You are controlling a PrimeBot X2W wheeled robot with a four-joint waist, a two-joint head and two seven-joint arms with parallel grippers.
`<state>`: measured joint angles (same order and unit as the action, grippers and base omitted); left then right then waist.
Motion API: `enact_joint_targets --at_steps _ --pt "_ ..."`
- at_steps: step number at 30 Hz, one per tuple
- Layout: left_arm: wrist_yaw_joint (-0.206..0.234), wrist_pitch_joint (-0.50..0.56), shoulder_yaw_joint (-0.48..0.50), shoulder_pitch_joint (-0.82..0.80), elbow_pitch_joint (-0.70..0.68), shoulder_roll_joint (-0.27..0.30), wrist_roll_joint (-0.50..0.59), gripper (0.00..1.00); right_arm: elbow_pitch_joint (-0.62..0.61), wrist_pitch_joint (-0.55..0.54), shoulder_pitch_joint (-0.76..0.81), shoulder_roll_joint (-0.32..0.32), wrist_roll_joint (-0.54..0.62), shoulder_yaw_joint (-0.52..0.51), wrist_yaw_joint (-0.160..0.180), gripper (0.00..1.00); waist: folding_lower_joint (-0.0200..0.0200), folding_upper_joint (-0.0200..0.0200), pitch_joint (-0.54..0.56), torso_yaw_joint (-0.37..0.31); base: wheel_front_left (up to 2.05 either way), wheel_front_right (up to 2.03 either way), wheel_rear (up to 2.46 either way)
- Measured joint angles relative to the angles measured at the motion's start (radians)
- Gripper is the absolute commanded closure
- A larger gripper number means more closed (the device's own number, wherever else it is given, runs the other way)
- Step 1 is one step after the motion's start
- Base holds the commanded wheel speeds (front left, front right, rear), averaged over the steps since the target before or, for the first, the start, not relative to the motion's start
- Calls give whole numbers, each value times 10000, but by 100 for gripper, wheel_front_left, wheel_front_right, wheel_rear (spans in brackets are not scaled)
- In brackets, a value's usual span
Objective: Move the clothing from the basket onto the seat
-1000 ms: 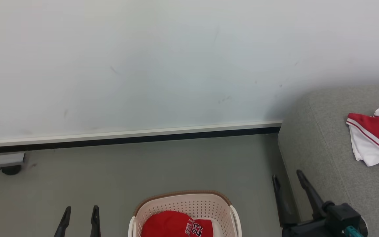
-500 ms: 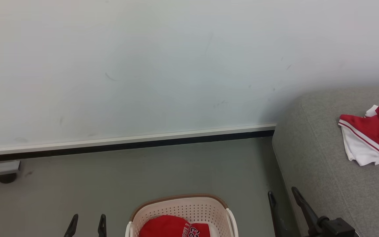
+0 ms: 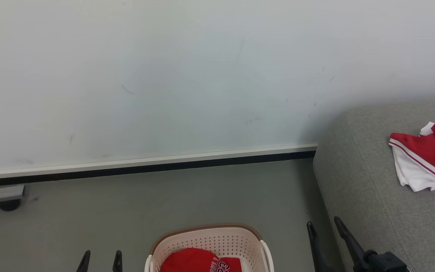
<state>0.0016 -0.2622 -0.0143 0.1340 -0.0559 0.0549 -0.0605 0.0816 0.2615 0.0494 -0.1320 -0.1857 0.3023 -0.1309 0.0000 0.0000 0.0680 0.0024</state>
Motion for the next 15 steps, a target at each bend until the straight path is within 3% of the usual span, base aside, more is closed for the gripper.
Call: enact_joint_targets --at_steps 15 --pt "13 0 -54 0 140 -29 31 0 73 0 0 33 -77 33 0 0 0 0 -53 24 0 0 0"
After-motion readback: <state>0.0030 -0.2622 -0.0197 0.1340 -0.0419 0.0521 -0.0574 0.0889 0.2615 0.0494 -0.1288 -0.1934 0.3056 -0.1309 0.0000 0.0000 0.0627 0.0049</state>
